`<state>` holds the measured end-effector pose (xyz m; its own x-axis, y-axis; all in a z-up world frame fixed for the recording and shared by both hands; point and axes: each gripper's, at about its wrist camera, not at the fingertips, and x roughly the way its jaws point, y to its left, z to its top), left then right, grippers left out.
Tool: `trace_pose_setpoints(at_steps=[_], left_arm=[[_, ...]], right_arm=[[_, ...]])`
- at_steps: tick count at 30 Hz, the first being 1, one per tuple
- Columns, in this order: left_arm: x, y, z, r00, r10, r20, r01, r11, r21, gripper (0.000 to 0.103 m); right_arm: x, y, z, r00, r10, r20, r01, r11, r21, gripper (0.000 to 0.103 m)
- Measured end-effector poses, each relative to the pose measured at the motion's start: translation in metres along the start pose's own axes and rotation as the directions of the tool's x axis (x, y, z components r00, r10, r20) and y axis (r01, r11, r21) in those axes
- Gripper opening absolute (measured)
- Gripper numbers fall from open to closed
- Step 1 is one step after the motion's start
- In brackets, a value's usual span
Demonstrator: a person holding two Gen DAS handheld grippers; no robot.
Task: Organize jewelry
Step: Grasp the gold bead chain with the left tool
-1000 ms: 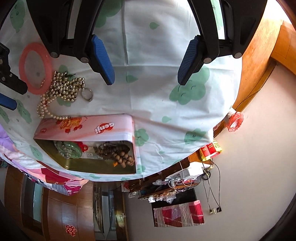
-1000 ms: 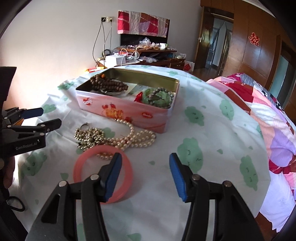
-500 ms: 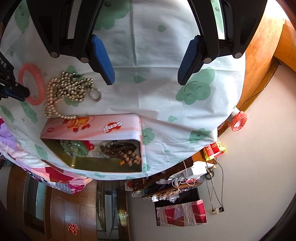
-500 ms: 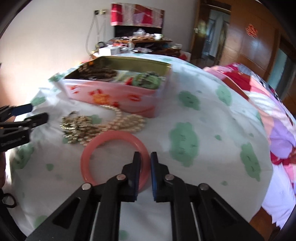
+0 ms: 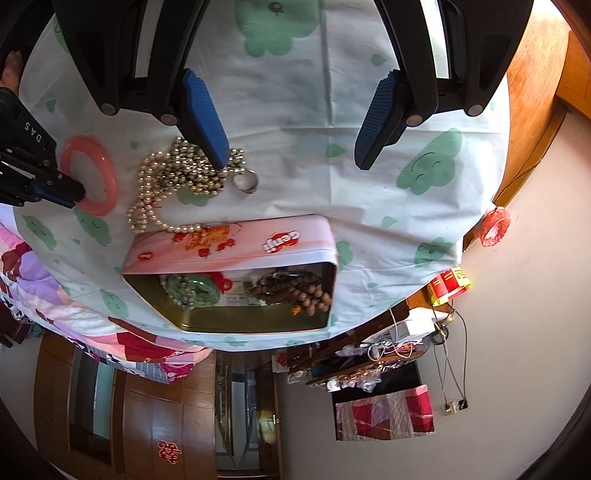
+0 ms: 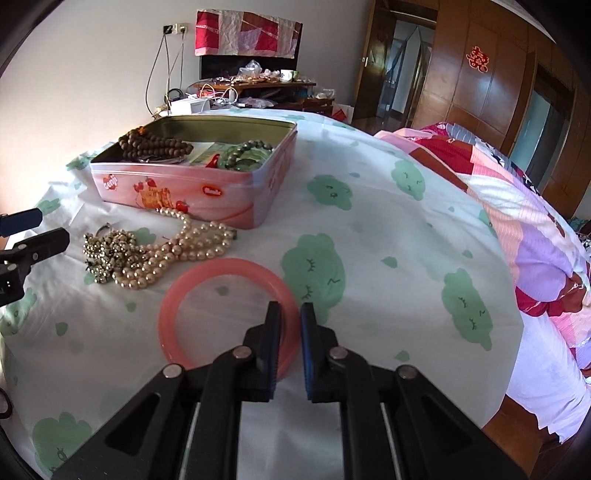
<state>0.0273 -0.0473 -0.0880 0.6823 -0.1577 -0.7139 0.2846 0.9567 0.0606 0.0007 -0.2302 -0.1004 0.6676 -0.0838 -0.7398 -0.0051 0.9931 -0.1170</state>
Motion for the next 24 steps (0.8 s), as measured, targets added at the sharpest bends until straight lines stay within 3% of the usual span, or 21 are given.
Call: trace_pose_setpoints(at_steps=[10, 12, 16, 24], left_arm=[[0.013, -0.021, 0.005, 0.999, -0.038, -0.013, 0.038, 0.998, 0.053, 0.069], [0.02, -0.022, 0.005, 0.998, -0.055, -0.034, 0.057, 0.997, 0.053, 0.041], [0.022, -0.023, 0.003, 0.994, -0.094, -0.047, 0.096, 0.994, 0.051, 0.007], [-0.006, -0.013, 0.008, 0.991, -0.128, 0.04, 0.127, 0.991, 0.027, 0.004]], right_arm=[[0.001, 0.003, -0.001, 1.0, -0.011, 0.012, 0.011, 1.0, -0.016, 0.012], [0.001, 0.004, -0.001, 1.0, -0.014, 0.015, 0.014, 1.0, -0.02, 0.013], [0.001, 0.005, 0.0, 1.0, -0.02, 0.02, 0.021, 0.999, -0.029, 0.013], [0.001, 0.004, 0.0, 1.0, -0.019, 0.022, 0.02, 0.999, -0.025, 0.013]])
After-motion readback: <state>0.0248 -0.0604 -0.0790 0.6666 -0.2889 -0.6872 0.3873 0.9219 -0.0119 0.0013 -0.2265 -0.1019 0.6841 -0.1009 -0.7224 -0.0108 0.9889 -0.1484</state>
